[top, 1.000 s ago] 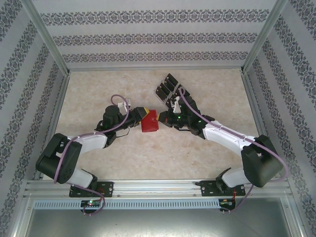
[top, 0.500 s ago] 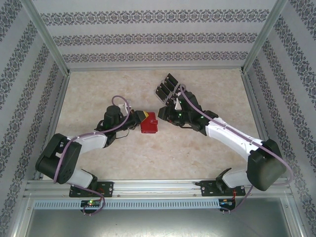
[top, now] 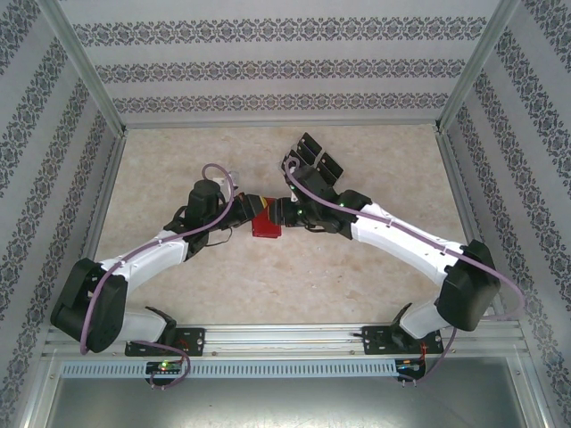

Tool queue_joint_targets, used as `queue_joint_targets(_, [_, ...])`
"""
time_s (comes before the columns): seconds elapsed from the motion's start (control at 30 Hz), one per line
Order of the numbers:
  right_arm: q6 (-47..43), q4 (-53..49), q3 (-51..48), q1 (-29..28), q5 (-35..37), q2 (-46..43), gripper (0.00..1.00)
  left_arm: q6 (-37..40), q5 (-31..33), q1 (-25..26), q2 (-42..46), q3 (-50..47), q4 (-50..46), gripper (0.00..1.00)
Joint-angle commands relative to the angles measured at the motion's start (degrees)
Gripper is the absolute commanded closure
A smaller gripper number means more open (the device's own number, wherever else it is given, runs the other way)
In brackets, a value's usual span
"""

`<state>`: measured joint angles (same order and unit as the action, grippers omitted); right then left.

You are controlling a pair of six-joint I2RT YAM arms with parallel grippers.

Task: Put the credit cards into the card holder

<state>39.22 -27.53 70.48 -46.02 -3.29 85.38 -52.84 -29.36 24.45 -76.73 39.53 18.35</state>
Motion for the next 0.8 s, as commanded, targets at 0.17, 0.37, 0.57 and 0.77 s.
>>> queue_joint_targets(0.17, [-1.98, -2.03, 2.39, -1.52, 3.64, 2.45, 0.53, -2.00, -0.37, 0.78, -0.56, 0.19, 2.43, 1.00])
queue_joint_targets(0.37, [-2.04, -0.18, 2.28, -2.14, 3.67, 3.52, 0.52, -5.84, -1.35, 0.79, -1.94, -0.53, 6.44, 1.00])
queue_joint_targets(0.57, [-2.34, -0.15, 3.21, -2.50, 4.29, 5.48, 0.52, -7.92, -1.76, 0.88, -2.12, -0.64, 7.89, 1.00])
queue_joint_targets(0.77, [-2.87, -0.59, 4.22, -2.69, 7.14, 7.14, 0.54, -8.66, -2.20, 1.13, -2.20, -0.40, 8.32, 1.00])
